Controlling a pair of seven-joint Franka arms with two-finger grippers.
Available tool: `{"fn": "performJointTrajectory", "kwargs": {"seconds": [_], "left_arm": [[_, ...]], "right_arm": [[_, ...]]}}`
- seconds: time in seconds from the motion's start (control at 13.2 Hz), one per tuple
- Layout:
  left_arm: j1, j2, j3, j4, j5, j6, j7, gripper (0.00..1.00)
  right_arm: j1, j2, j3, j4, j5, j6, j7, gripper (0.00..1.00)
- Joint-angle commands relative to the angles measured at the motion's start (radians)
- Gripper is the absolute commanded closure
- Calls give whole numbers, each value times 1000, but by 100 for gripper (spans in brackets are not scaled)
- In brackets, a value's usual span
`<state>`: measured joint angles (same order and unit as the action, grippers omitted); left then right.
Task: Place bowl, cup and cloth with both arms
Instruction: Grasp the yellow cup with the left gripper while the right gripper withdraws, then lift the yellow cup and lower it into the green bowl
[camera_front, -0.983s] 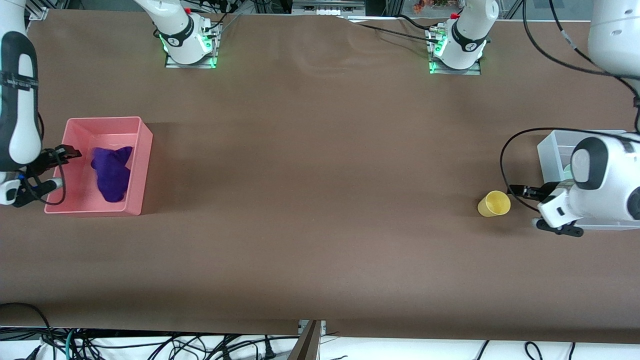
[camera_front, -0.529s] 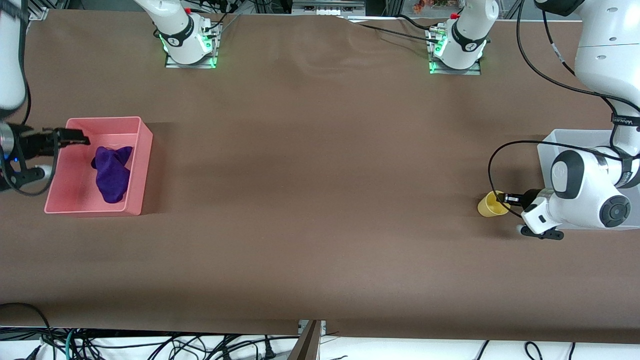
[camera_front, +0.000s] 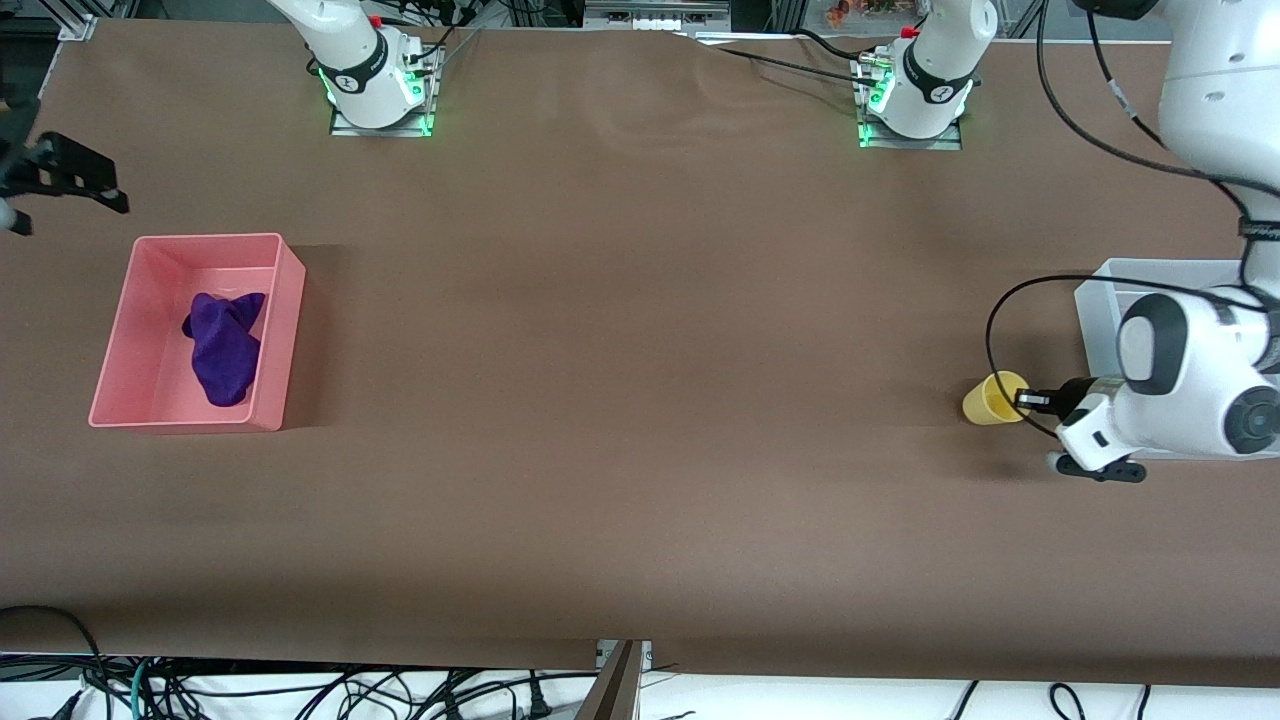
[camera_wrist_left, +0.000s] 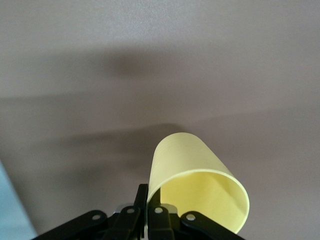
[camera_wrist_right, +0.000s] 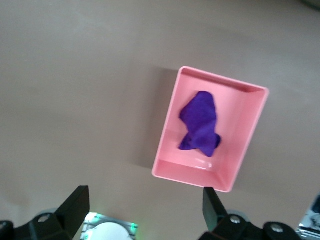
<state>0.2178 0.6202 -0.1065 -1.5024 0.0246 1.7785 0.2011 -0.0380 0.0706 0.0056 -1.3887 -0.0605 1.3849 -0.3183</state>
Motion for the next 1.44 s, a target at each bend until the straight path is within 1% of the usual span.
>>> {"fn": "performJointTrajectory", "kwargs": {"seconds": [0.0,0.08,0.15,0.3,0.45,0.61,0.76,0.91,0.98,1.06,1.13,1.21,1.29,1.36], "left_arm": [[12,-100,19,95,97,-212,116,100],[31,-123,31,118,160,-243,189,100],[58,-146,34,120,210,-246,264,100],[128,-149,34,116,296,-225,345,100],[214,-132,33,76,302,-115,441,100],[264,-99,33,33,290,26,489,100],[310,-39,28,22,284,129,515,100],[321,1,27,13,229,167,515,100],[321,7,27,11,213,167,515,100],[319,9,27,5,209,164,512,82],[319,9,27,2,209,164,511,37],[319,9,27,4,209,162,515,13],[316,1,27,10,210,156,521,0],[310,-16,24,14,210,150,527,0]], "right_arm": [[-11,-8,24,-29,-32,34,13,0],[-11,-8,25,-29,-28,26,37,0],[-11,-8,27,-29,-24,13,94,0],[-11,-6,36,-33,34,6,169,0],[-10,5,57,-44,31,6,165,0],[-11,25,56,-46,25,8,162,0],[-11,25,59,-39,27,12,174,0],[-10,25,60,-38,25,5,183,0],[-11,25,60,-36,31,3,223,0],[-11,25,59,-36,34,3,258,0],[-11,23,57,-36,33,2,262,0],[-10,22,54,-36,27,2,262,0],[-11,23,53,-36,22,3,259,0],[-13,28,53,-36,24,5,249,0]]}}
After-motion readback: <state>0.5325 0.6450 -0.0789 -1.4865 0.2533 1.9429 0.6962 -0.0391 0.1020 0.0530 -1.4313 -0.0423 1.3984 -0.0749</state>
